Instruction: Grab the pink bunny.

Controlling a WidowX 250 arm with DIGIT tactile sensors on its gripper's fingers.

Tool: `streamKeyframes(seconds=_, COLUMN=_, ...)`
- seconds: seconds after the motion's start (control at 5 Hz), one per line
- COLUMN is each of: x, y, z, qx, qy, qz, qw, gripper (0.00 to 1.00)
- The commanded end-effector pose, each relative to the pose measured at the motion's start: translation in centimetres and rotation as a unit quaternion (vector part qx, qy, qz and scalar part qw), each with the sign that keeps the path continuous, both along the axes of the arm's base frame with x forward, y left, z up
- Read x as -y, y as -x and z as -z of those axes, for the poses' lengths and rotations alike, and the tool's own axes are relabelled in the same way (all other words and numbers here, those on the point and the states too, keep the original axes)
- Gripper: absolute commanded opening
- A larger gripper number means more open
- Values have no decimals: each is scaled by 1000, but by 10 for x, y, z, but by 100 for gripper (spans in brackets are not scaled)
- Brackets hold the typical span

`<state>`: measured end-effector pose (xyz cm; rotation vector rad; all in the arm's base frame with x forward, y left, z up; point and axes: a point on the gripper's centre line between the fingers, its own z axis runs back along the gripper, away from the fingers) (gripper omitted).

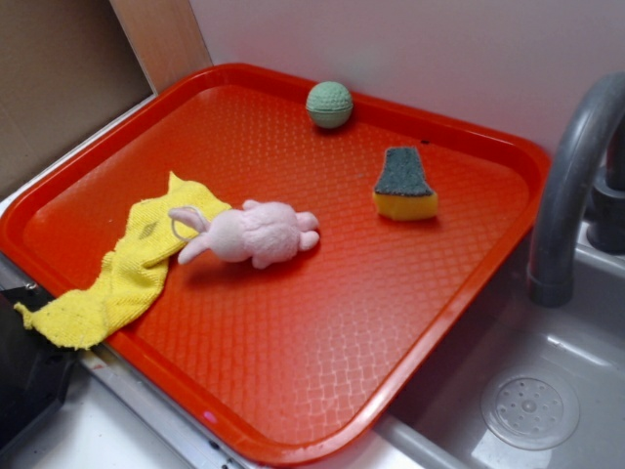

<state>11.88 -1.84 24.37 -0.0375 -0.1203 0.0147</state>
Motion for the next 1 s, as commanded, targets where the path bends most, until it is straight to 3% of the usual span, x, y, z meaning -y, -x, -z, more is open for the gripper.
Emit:
streamKeyframes(seconds=0.0, x=0, y=0, z=0, qx=0, qy=0, qz=0, qw=1000, gripper=100)
streamKeyframes(seconds=0.2, x=8, y=-13, z=7, qx=22, qy=5, qz=44, qw=999, gripper=100)
streamKeyframes(seconds=0.6, x=43, y=-53, z=51, qx=40, qy=-36, qz=203, qw=978, gripper=100)
streamKeyframes(seconds=0.8, x=58, y=-77, z=78, qx=43, qy=-46, qz=239, qw=969, gripper=100)
